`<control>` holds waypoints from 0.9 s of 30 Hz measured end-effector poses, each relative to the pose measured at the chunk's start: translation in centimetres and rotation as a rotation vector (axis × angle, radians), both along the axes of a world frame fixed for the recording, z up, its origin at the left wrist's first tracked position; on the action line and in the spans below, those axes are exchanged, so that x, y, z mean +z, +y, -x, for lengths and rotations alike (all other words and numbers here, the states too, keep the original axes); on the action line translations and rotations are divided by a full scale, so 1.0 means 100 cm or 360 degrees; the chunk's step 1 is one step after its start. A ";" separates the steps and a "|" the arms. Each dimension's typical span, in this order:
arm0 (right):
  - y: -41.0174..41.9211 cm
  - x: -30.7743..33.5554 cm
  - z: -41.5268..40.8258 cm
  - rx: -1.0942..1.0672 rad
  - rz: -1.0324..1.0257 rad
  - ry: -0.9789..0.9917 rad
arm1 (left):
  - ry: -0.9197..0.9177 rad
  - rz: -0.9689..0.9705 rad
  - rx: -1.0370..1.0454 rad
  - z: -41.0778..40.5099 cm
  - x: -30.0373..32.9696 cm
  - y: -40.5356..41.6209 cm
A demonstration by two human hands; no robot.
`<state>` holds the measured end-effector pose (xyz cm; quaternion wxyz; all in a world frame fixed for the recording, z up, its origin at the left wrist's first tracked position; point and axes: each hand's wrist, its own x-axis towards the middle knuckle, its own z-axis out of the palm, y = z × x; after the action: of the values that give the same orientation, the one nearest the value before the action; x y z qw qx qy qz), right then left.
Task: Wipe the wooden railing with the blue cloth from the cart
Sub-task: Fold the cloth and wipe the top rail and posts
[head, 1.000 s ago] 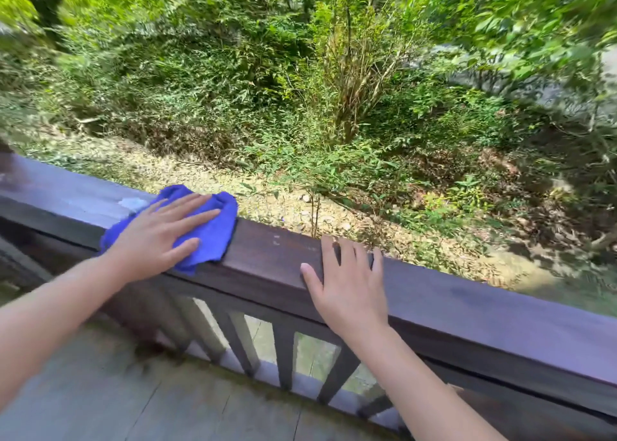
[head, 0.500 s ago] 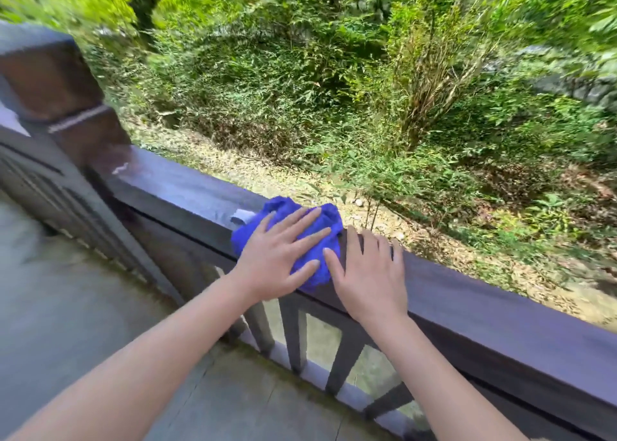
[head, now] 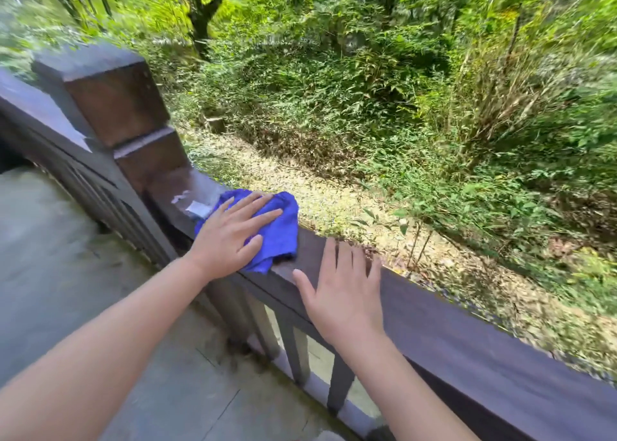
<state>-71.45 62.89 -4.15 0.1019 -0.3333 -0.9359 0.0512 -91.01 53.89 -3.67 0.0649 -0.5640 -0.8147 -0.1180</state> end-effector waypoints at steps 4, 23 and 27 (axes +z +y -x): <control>-0.002 -0.003 0.030 0.0056 0.0051 -0.0042 | -0.0137 -0.0087 0.0360 0.014 0.001 0.004; -0.025 0.005 0.107 -0.0025 0.0021 -0.0166 | 0.0395 0.0194 0.0035 0.132 0.005 -0.036; -0.035 0.001 0.152 0.0030 0.0049 -0.0171 | 0.0102 0.0105 0.0112 0.161 -0.001 -0.044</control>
<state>-86.61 59.43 -4.02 0.0460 -0.3282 -0.9423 0.0485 -107.09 49.54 -3.81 0.0763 -0.5402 -0.8351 -0.0707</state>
